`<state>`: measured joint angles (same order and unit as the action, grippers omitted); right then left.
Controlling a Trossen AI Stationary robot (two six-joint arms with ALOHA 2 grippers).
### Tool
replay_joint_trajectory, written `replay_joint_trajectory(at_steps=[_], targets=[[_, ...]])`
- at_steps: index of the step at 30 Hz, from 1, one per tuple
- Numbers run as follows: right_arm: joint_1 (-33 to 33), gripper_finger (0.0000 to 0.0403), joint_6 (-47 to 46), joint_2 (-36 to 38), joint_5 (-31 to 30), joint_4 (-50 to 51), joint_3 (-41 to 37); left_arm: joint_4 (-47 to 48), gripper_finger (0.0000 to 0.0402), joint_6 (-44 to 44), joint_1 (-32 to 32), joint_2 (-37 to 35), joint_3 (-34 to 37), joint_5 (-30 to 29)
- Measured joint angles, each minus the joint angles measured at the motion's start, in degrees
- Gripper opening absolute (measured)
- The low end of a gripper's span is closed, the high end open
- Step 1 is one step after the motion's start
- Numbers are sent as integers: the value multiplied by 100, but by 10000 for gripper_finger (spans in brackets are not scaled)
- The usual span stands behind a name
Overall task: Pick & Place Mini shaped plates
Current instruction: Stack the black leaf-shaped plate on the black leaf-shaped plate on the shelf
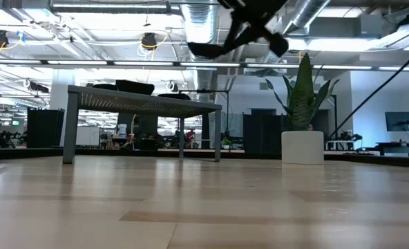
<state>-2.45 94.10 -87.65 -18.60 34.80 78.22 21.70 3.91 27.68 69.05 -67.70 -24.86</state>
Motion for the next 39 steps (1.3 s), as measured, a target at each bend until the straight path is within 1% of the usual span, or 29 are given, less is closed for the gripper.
replay_joint_trajectory(at_steps=[1,3,7,11,13,15,18,21,26,31,33,39], targets=[[-226,1,195,1,368,-194,0,10,99,2,-2,-27,0,0],[-631,1,453,-74,839,-628,4,-13,99,2,-2,-43,0,0],[-1286,1,956,-423,1132,-1369,4,-14,99,2,-2,-5,0,0],[-1740,1,1276,-878,1953,-1894,2,-5,99,2,-2,12,0,0],[-1875,1,1512,-1092,2188,-2168,2,-11,99,2,-2,8,0,1],[-1956,1,1723,-1286,2244,-2444,-9,-9,99,2,-2,10,2,2],[-1997,1,1791,-1505,2266,-2871,-7,-10,99,2,-2,10,2,1],[-2027,1,1870,-1672,2268,-3033,-4,-10,99,2,-2,10,2,1],[-2012,1,1852,-1648,2279,-3020,-4,-10,99,3,-2,10,2,2],[-1954,1,1328,-1583,2085,-3090,-2,-10,99,4,-2,10,2,2],[-1907,1,1252,-1585,2020,-3089,-2,-10,99,18,-2,10,2,2],[-1738,1,1240,-1586,1983,-3098,-2,-10,99,459,-2,10,2,2]])
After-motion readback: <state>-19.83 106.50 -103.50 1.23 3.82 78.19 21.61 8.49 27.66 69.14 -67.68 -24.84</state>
